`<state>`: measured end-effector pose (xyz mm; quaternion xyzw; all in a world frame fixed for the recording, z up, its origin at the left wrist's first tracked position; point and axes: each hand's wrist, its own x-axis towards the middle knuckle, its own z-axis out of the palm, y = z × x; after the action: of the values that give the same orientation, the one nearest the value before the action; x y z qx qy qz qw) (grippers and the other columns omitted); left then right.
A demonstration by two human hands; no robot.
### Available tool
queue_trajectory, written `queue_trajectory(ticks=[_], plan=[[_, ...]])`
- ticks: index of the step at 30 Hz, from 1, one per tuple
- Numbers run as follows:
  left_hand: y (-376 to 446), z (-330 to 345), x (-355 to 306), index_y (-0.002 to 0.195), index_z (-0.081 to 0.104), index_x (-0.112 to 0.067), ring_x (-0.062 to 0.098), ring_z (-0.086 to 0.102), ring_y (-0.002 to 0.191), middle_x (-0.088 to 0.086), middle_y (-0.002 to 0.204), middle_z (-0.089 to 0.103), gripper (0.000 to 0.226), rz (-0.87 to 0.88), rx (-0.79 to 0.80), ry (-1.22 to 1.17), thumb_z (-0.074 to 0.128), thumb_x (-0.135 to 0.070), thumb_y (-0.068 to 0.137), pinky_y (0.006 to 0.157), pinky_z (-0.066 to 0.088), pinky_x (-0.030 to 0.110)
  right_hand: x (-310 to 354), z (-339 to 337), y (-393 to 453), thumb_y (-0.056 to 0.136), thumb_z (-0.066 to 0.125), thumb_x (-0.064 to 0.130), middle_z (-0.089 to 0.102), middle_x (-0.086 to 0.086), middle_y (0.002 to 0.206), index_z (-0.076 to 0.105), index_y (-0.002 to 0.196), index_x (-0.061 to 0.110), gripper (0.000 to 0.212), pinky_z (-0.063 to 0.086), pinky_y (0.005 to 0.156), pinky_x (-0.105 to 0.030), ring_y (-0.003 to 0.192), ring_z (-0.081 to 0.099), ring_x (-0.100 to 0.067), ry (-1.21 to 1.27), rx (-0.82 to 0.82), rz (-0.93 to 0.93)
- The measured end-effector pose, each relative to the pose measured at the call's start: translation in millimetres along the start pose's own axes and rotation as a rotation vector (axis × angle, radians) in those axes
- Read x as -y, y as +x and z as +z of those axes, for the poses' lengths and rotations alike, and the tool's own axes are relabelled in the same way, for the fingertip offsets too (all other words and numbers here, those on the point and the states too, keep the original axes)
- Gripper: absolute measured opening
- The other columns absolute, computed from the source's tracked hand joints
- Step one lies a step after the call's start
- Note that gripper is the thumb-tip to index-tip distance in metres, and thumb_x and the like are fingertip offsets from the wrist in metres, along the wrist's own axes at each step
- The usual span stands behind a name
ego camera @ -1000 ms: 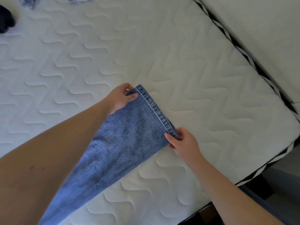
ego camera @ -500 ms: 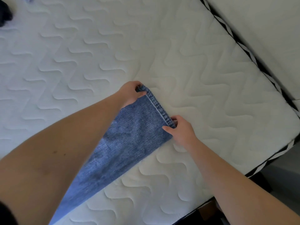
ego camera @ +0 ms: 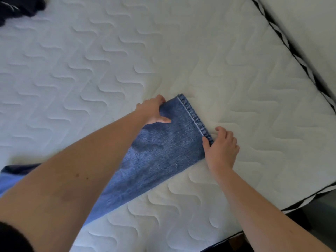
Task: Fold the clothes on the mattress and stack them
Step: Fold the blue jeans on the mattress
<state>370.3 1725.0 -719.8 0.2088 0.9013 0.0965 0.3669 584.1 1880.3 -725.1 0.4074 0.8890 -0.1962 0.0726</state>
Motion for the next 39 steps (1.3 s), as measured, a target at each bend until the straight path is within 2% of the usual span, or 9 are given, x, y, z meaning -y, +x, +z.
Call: queue_trajectory(ticks=[2, 5, 14, 19, 23, 28, 32, 36, 39], plan=[[-13.5, -8.1, 21.9, 0.135, 0.043, -0.017, 0.029, 0.054, 0.117, 0.003, 0.133, 0.056, 0.086, -0.05, 0.098, 0.083, 0.081, -0.055, 0.068, 0.1, 0.042, 0.048, 9.3, 0.5, -6.8, 0.09, 0.064, 0.036, 0.052, -0.01, 0.127, 0.05, 0.132, 0.014, 0.049, 0.035, 0.096, -0.043, 0.116, 0.048, -0.032, 0.034, -0.03, -0.052], [-38.7, -11.2, 63.1, 0.13, 0.05, -0.014, 0.028, 0.056, 0.11, 0.006, 0.126, 0.059, 0.073, -0.101, 0.146, 0.116, 0.08, -0.048, 0.073, 0.095, 0.047, 0.044, 30.9, 3.5, -24.2, 0.089, 0.064, 0.03, 0.054, -0.011, 0.128, 0.051, 0.132, 0.013, 0.048, 0.036, 0.099, -0.043, 0.118, 0.048, -0.032, 0.029, -0.018, -0.179], [-139.1, 12.9, 212.9, 0.118, 0.053, -0.024, 0.028, 0.054, 0.111, 0.001, 0.119, 0.059, 0.048, -0.33, 0.045, 0.026, 0.065, -0.057, 0.084, 0.094, 0.038, 0.043, 109.6, 42.0, -94.5, 0.092, 0.062, 0.027, 0.056, -0.003, 0.13, 0.052, 0.132, 0.016, 0.042, 0.036, 0.106, -0.041, 0.127, 0.046, -0.025, 0.023, 0.129, -0.506], [-199.7, 23.7, 299.3, 0.121, 0.053, -0.027, 0.027, 0.055, 0.109, 0.0, 0.119, 0.06, 0.044, -0.389, -0.07, 0.146, 0.053, -0.059, 0.09, 0.093, 0.035, 0.043, 164.6, 74.6, -140.3, 0.096, 0.056, 0.028, 0.053, 0.0, 0.135, 0.048, 0.137, 0.018, 0.043, 0.03, 0.11, -0.038, 0.131, 0.041, -0.021, -0.024, 0.244, -0.633], [-235.2, 34.8, 355.0, 0.121, 0.056, -0.027, 0.027, 0.054, 0.113, 0.002, 0.119, 0.057, 0.039, -0.364, -0.218, 0.21, 0.05, -0.054, 0.093, 0.095, 0.036, 0.044, 207.0, 98.8, -171.9, 0.098, 0.052, 0.027, 0.05, 0.002, 0.139, 0.046, 0.142, 0.02, 0.045, 0.027, 0.11, -0.036, 0.134, 0.038, -0.02, -0.079, 0.317, -0.731], [-273.4, 47.8, 403.7, 0.122, 0.059, -0.02, 0.029, 0.053, 0.116, 0.004, 0.123, 0.056, 0.038, -0.278, -0.397, 0.194, 0.059, -0.042, 0.092, 0.101, 0.035, 0.047, 257.6, 126.8, -205.5, 0.1, 0.048, 0.027, 0.047, 0.005, 0.143, 0.043, 0.145, 0.023, 0.045, 0.023, 0.111, -0.035, 0.136, 0.035, -0.018, -0.128, 0.379, -0.817], [-297.5, 55.8, 434.1, 0.122, 0.061, -0.016, 0.028, 0.057, 0.112, 0.005, 0.117, 0.061, 0.035, -0.207, -0.408, 0.25, 0.058, -0.035, 0.094, 0.102, 0.032, 0.043, 297.5, 148.8, -226.4, 0.102, 0.044, 0.027, 0.045, 0.006, 0.145, 0.041, 0.146, 0.022, 0.044, 0.022, 0.111, -0.035, 0.137, 0.033, -0.017, -0.148, 0.394, -0.899], [-307.4, 60.4, 448.2, 0.101, 0.069, -0.011, 0.027, 0.062, 0.103, 0.005, 0.102, 0.068, 0.024, -0.035, -0.463, 0.328, 0.06, -0.032, 0.094, 0.105, 0.034, 0.043, 330.5, 168.2, -235.5, 0.103, 0.043, 0.027, 0.048, 0.004, 0.143, 0.044, 0.143, 0.021, 0.04, 0.022, 0.112, -0.037, 0.137, 0.034, -0.02, -0.158, 0.381, -0.919], [-308.6, 57.8, 447.9, 0.083, 0.069, -0.014, 0.024, 0.064, 0.091, 0.001, 0.083, 0.07, 0.038, -0.015, -0.519, 0.332, 0.045, -0.038, 0.1, 0.095, 0.04, 0.039, 344.3, 179.8, -235.9, 0.102, 0.044, 0.032, 0.052, 0.003, 0.139, 0.049, 0.139, 0.022, 0.038, 0.021, 0.111, -0.036, 0.134, 0.038, -0.021, -0.208, 0.368, -0.955]])
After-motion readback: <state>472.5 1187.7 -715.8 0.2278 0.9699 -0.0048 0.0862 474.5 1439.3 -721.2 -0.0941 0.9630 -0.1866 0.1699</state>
